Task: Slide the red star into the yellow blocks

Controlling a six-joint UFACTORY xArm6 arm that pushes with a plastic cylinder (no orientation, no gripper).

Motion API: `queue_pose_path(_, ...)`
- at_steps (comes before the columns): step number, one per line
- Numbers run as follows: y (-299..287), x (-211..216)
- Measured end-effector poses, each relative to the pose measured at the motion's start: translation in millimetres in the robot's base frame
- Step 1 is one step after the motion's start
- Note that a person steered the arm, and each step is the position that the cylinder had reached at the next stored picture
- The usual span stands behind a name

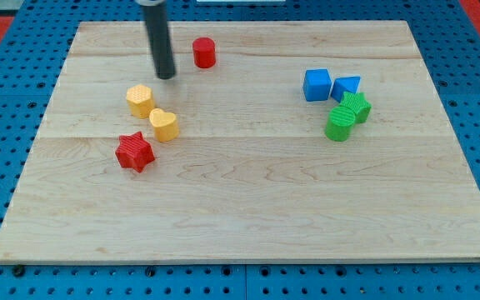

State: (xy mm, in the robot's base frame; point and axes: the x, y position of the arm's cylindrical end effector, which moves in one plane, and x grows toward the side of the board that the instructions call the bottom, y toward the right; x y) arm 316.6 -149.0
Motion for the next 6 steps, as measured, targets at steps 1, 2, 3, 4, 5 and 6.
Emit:
queue_pose_path(1, -71, 33)
queue_pose_path(2, -40, 89)
queue_pose_path(3, -9, 135)
queue_pose_path(4, -55, 174)
queue_pose_path(5, -35, 194)
queue_pose_path(6, 25, 203)
